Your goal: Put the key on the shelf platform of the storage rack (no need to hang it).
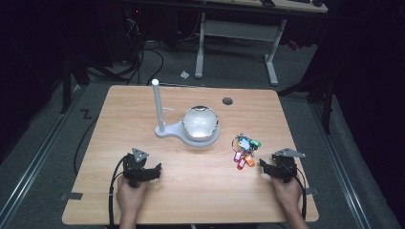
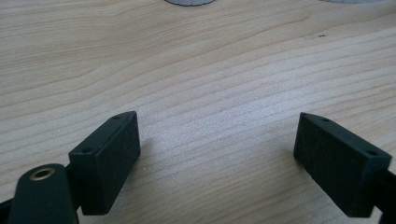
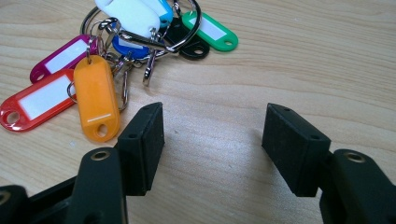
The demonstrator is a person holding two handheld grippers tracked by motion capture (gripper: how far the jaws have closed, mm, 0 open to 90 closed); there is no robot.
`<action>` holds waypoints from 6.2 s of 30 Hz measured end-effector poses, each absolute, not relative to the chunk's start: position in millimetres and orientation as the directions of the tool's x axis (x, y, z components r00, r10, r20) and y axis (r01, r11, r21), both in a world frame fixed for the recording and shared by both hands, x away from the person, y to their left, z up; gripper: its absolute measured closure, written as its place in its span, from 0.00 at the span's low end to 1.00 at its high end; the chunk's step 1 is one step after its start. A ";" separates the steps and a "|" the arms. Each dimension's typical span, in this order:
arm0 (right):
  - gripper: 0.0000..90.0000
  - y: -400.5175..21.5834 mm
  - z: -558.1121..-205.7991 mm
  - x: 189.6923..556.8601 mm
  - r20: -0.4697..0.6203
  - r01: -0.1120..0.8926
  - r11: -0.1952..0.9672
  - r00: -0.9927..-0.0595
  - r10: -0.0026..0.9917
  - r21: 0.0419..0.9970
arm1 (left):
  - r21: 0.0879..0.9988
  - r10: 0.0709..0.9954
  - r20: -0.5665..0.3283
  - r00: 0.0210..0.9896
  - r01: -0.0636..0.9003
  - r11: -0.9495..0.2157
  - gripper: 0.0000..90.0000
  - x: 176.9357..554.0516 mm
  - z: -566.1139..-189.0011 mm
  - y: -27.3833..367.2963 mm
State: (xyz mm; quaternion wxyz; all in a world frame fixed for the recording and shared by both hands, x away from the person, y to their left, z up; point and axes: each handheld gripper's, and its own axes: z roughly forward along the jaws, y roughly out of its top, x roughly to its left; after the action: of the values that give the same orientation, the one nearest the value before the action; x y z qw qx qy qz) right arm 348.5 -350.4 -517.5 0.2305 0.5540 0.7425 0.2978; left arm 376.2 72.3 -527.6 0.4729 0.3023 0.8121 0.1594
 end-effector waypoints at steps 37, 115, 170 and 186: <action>0.45 -346.9 -516.3 346.4 -0.011 0.699 0.187 -0.248 0.969 0.690 | 0.545 0.642 -0.672 -0.370 0.340 0.766 0.17 376.3 -527.6 72.3; 0.44 -285.7 -492.9 420.5 0.024 0.727 0.288 -0.386 0.922 0.623 | 0.545 0.642 -0.671 -0.370 0.340 0.766 0.17 376.3 -527.6 72.4; 0.89 -313.0 -448.2 408.4 0.125 0.663 0.262 -0.476 0.871 0.701 | 0.544 0.641 -0.672 -0.370 0.340 0.767 0.17 376.3 -527.5 72.3; 0.90 -316.4 -406.3 399.7 0.125 0.600 0.253 -0.516 0.848 0.759 | 0.545 0.642 -0.672 -0.370 0.340 0.766 0.17 376.3 -527.6 72.3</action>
State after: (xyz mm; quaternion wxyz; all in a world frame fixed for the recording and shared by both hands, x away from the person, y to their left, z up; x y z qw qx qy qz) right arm 399.7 -316.4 -406.3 0.1568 0.4664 0.7758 0.3950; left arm 376.3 72.3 -527.6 0.4730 0.3024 0.8120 0.1596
